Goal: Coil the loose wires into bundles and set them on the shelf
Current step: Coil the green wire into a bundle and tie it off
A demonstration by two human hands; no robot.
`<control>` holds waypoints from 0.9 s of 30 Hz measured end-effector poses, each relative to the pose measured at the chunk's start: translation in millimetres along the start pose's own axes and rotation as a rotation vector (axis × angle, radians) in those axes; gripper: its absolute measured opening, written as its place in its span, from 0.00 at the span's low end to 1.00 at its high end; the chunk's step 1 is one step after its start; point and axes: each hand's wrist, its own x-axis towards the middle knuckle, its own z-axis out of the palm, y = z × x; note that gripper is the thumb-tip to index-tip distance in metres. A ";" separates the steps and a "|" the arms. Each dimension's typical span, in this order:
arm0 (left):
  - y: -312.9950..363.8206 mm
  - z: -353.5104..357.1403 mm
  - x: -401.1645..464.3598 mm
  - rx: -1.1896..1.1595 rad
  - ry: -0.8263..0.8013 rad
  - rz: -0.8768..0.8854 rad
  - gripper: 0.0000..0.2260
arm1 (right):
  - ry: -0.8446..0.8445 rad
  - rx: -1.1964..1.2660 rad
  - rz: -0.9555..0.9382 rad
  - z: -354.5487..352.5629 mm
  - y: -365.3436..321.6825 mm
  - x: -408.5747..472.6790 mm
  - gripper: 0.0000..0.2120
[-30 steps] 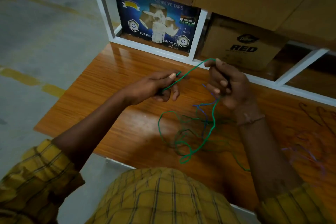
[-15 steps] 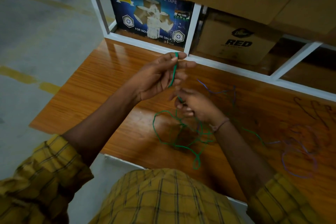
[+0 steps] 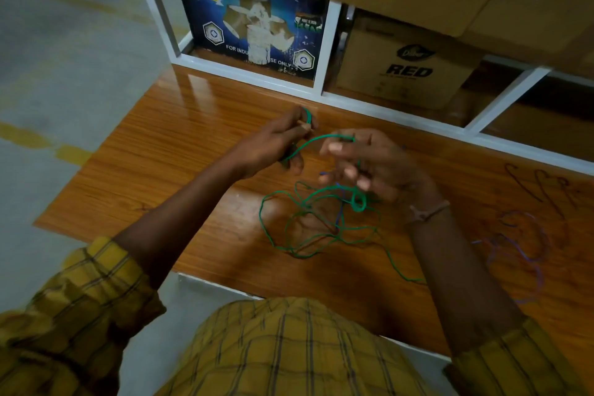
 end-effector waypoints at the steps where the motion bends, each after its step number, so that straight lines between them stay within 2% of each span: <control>1: 0.6 -0.5 -1.6 -0.009 -0.030 -0.004 0.08 | 0.017 0.109 -0.035 -6.5 -0.1 2.7 0.08; 4: 4.4 -2.0 -6.6 -0.106 -0.089 -0.020 0.12 | 0.070 0.347 -0.053 -25.6 1.5 12.6 0.12; 6: 10.6 -2.7 -9.9 -0.125 -0.116 -0.030 0.16 | 0.047 0.423 -0.034 -34.3 2.0 17.7 0.13; 8: 16.4 -4.1 -12.2 -0.125 -0.157 -0.036 0.17 | -0.044 0.431 -0.042 -41.9 0.1 21.7 0.15; 11: 25.1 -11.7 -17.3 -0.103 -0.216 -0.042 0.17 | -0.179 0.372 -0.034 -56.5 -6.8 24.3 0.27; 14: 32.1 -17.8 -27.0 -0.151 -0.343 -0.037 0.16 | -0.219 0.270 0.011 -68.4 -13.5 24.8 0.29; 16: 34.0 -20.5 -34.6 -0.349 -0.437 -0.026 0.14 | -0.172 0.205 0.050 -73.1 -12.1 28.4 0.26; 19: 34.6 -19.5 -40.4 -0.580 -0.480 -0.019 0.10 | -0.086 0.241 0.095 -80.6 5.8 36.3 0.24; 24: 31.1 -9.4 -41.7 -0.728 -0.414 -0.017 0.11 | -0.004 0.441 0.008 -84.2 54.7 55.7 0.22; 27: 29.8 -8.3 -41.0 -0.766 -0.384 0.017 0.09 | 0.073 0.415 -0.041 -79.6 71.0 64.9 0.23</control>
